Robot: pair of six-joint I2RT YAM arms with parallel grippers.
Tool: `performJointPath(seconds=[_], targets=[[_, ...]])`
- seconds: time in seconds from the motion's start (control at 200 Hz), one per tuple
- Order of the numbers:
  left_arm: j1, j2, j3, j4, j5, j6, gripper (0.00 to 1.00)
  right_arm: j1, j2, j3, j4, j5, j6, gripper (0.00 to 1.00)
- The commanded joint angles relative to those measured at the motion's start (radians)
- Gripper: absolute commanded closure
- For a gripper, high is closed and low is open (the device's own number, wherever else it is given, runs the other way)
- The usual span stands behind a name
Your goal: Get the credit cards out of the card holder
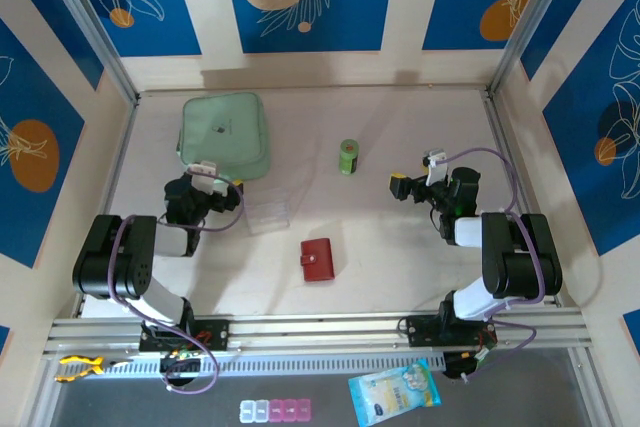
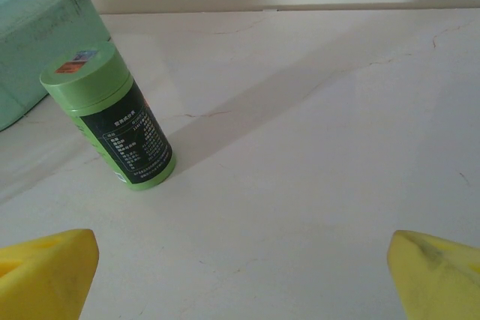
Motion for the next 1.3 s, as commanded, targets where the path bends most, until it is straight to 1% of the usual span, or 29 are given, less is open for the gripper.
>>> performJointPath(seconds=[0.0,0.48,0.55,0.645,0.705,0.88,0.975,1.18,1.295], targets=[[0.010,0.003,0.009,0.016,-0.011,-0.007,0.00,-0.002,0.001,-0.012,0.017,-0.010,-0.008,0.01],[0.011,0.004,0.012,0.010,-0.022,-0.011,0.00,-0.004,0.001,-0.012,0.017,-0.012,-0.008,0.01],[0.011,0.002,0.010,0.014,-0.026,-0.011,0.00,0.002,-0.003,-0.015,0.020,0.008,-0.005,0.01],[0.009,-0.008,0.013,-0.001,-0.001,0.003,0.00,0.015,-0.038,0.015,-0.065,0.050,-0.009,0.01],[0.007,-0.034,0.015,-0.030,-0.006,0.004,0.00,0.018,-0.059,0.028,-0.108,0.064,-0.003,0.01],[0.002,-0.136,0.036,-0.154,-0.069,-0.011,0.00,0.033,-0.129,0.065,-0.241,0.112,0.010,0.01],[-0.008,-0.184,0.063,-0.243,-0.113,-0.017,0.00,0.050,-0.172,0.104,-0.367,0.142,0.019,0.01],[-0.042,-0.280,0.167,-0.570,-0.259,-0.119,0.00,0.093,-0.261,0.194,-0.645,0.174,0.025,0.00],[-0.073,-0.336,0.207,-0.726,-0.333,-0.171,0.00,0.143,-0.303,0.242,-0.790,0.239,0.057,0.02]])
